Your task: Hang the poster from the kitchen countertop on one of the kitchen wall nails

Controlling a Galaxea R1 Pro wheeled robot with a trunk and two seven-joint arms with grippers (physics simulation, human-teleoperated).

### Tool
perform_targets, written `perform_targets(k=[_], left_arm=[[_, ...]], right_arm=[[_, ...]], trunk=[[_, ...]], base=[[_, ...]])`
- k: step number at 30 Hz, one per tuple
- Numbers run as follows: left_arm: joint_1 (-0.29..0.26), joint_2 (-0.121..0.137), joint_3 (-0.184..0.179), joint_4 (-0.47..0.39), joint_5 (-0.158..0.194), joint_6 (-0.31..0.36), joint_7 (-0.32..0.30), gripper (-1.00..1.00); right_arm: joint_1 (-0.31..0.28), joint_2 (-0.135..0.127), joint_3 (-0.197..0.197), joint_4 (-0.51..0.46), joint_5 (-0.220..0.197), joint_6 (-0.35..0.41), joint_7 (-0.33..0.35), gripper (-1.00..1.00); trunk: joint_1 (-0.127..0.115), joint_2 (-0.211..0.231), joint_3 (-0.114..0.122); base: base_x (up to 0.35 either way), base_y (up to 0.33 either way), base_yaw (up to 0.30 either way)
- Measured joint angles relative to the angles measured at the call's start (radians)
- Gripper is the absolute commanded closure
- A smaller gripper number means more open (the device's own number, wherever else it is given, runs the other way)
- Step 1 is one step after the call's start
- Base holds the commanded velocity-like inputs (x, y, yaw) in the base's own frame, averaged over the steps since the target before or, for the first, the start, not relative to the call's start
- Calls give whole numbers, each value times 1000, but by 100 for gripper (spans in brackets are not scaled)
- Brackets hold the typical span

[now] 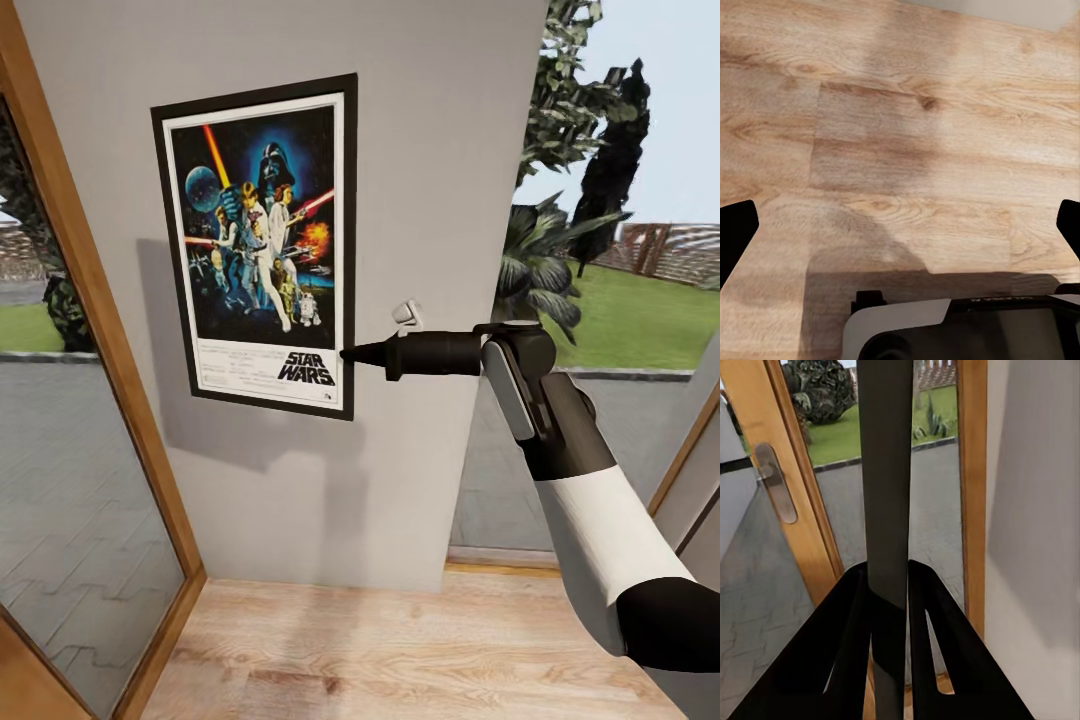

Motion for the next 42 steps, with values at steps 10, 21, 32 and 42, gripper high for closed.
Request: perform_targets(k=[10, 21, 32, 42], left_arm=[[-1, 0, 0, 0, 0, 0, 0, -100], [-1, 0, 0, 0, 0, 1, 0, -100], [-1, 0, 0, 0, 0, 1, 0, -100], [-1, 0, 0, 0, 0, 1, 0, -100]], right_arm=[[-14, 0, -1, 5, -1, 3, -1, 100], [-68, 1, -2, 20, -2, 4, 0, 100], [-108, 2, -2, 36, -27, 5, 0, 100], [-125, 1, -2, 53, -33, 4, -1, 100]], trunk=[[0, 0, 0], [0, 0, 0], [0, 0, 0], [0, 0, 0]], base=[[0, 0, 0], [0, 0, 0], [0, 0, 0], [0, 0, 0]])
